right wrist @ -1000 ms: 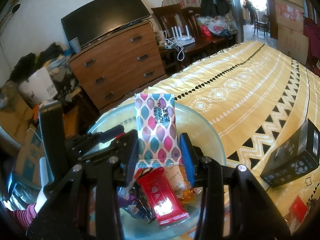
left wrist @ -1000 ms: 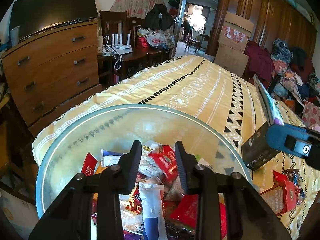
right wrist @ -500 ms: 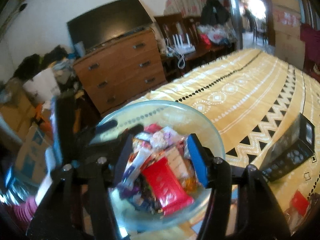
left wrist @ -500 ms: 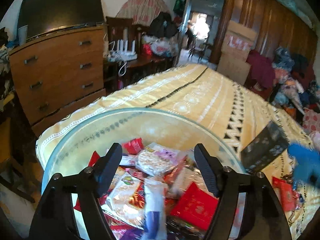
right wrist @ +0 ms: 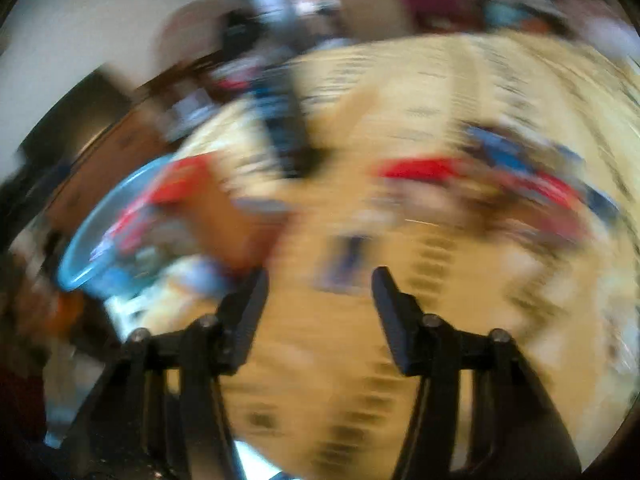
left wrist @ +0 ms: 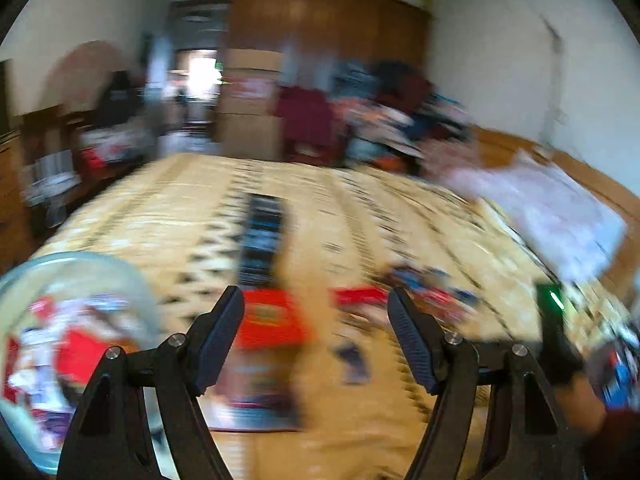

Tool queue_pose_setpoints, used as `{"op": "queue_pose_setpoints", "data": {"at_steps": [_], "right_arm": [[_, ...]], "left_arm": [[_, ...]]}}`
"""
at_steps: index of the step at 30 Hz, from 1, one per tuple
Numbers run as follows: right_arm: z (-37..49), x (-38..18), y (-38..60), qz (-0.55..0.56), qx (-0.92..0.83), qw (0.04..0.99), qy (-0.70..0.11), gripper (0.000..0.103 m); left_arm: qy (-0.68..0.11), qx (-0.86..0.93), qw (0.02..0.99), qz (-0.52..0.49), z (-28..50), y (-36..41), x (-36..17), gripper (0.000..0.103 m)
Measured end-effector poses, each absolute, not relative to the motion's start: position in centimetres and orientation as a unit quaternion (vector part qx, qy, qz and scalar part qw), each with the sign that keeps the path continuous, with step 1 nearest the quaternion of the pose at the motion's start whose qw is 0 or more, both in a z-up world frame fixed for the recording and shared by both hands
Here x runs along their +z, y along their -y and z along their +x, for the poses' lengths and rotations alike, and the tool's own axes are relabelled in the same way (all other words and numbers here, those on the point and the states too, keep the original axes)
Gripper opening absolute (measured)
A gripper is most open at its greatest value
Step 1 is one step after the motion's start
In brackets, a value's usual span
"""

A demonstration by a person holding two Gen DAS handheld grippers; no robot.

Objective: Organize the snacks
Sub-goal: 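Move both tools back toward the snack pile on the bed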

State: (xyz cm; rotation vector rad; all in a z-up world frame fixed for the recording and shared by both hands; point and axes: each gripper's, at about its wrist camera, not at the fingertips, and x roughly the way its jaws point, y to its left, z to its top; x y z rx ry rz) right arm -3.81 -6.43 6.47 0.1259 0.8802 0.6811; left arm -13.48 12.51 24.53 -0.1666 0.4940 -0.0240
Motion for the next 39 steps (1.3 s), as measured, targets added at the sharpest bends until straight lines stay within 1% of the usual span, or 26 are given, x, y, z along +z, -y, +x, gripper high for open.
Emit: {"op": "queue_pose_setpoints", "data": {"at_steps": [5, 6, 9, 12, 15, 17, 21, 23, 24, 26, 27, 28, 30, 32, 36, 39], "right_arm": [[3.7, 3.4, 19.8, 0.145, 0.206, 0.863, -0.438, 0.046], [5.9, 2.5, 22.7, 0.169, 0.186, 0.859, -0.445, 0.048], [10.6, 0.7, 27.0, 0.204, 0.155, 0.853, -0.455, 0.048], [15.8, -0.8, 29.4, 0.235, 0.163, 0.839, -0.462, 0.048], [19.8, -1.7, 30.4, 0.275, 0.184, 0.831, -0.447, 0.048], [22.2, -2.5, 30.0, 0.291, 0.193, 0.821, -0.451, 0.048], [27.3, -2.5, 26.4, 0.28, 0.227, 0.811, -0.46, 0.048], [29.1, -2.5, 23.9, 0.253, 0.241, 0.81, -0.472, 0.048], [29.9, -2.6, 22.4, 0.237, 0.249, 0.809, -0.477, 0.051], [30.6, -3.6, 19.6, 0.215, 0.274, 0.792, -0.502, 0.052], [30.4, -4.2, 17.5, 0.193, 0.294, 0.776, -0.523, 0.055], [29.7, -4.1, 16.0, 0.164, 0.304, 0.776, -0.528, 0.058], [27.1, -3.7, 13.2, 0.139, 0.354, 0.755, -0.534, 0.06], [23.6, -3.0, 10.8, 0.081, 0.378, 0.75, -0.537, 0.061], [17.0, -2.1, 9.2, 0.055, 0.405, 0.735, -0.541, 0.061], [12.6, -1.6, 9.2, 0.07, 0.411, 0.729, -0.543, 0.061]], "left_arm": [[-0.292, -0.067, 0.952, -0.068, -10.2, -6.7, 21.2, 0.075], [-0.306, -0.072, 0.947, -0.068, -9.3, -5.9, 20.4, 0.075], [-0.329, -0.077, 0.939, -0.067, -7.5, -4.9, 18.3, 0.075], [-0.346, -0.078, 0.932, -0.071, -5.9, -4.0, 16.6, 0.075], [-0.356, -0.081, 0.928, -0.07, -4.6, -3.1, 15.3, 0.075], [-0.362, -0.086, 0.926, -0.066, -3.6, -2.3, 14.3, 0.075], [-0.375, -0.09, 0.92, -0.061, -3.0, -1.8, 13.3, 0.075], [-0.383, -0.09, 0.918, -0.061, -2.7, -1.6, 12.7, 0.075], [-0.386, -0.09, 0.916, -0.059, -2.6, -1.5, 12.6, 0.075], [-0.388, -0.092, 0.915, -0.057, -2.7, -1.4, 12.4, 0.075], [-0.389, -0.093, 0.915, -0.056, -2.7, -1.4, 12.3, 0.075], [-0.391, -0.093, 0.914, -0.056, -2.6, -1.5, 12.2, 0.075], [-0.395, -0.093, 0.912, -0.069, -2.7, -1.8, 12.1, 0.075], [-0.399, -0.089, 0.909, -0.083, -2.9, -2.3, 11.8, 0.075], [-0.405, -0.086, 0.906, -0.086, -4.0, -2.7, 11.3, 0.075], [-0.412, -0.085, 0.903, -0.091, -5.0, -3.0, 10.8, 0.075]]}}
